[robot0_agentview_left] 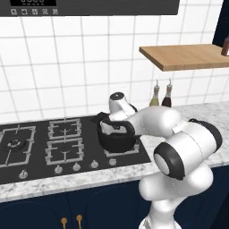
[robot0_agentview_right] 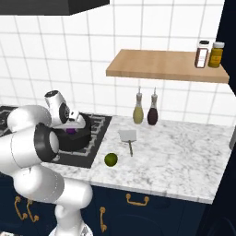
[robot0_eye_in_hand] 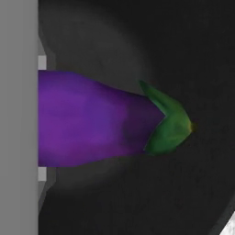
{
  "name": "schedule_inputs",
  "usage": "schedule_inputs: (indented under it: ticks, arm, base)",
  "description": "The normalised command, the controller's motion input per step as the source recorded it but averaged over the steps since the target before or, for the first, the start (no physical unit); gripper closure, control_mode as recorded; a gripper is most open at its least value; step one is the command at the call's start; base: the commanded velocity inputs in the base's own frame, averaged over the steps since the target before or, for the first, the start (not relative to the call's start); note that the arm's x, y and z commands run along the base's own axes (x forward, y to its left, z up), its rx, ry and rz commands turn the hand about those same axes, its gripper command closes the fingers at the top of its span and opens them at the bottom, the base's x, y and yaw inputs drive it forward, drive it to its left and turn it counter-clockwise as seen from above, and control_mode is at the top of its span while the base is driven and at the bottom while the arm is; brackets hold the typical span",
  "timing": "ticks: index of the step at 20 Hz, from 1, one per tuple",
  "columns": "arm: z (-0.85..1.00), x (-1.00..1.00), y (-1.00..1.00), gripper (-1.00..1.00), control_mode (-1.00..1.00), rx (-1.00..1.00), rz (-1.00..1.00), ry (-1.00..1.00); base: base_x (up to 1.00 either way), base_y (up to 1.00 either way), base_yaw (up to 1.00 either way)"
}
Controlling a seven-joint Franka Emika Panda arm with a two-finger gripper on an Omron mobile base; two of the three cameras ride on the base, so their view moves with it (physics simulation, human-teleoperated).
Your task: Put the eggplant and lime in the pot. Retrieve the spatula and lightly stir the vegetables in the pot.
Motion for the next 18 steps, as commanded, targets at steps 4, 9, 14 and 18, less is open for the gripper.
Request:
schedule_inputs:
  ticks: [4,9,14,18]
  arm:
    - [0.08,-0.02,0.0,-1.0,-1.0,0.0,0.0,-0.11]
    - [0.54,-0.06,0.0,-1.0,-1.0,0.03,0.0,-0.02]
    - [0.7,-0.02,0.0,-1.0,-1.0,0.03,0.0,0.0]
    - [0.88,-0.77,-0.36,-1.0,-1.0,0.04,0.0,0.0]
  base:
    - [0.0,0.0,0.0]
    - [0.0,0.0,0.0]
    - [0.0,0.0,0.0]
    - [0.0,0.0,0.0]
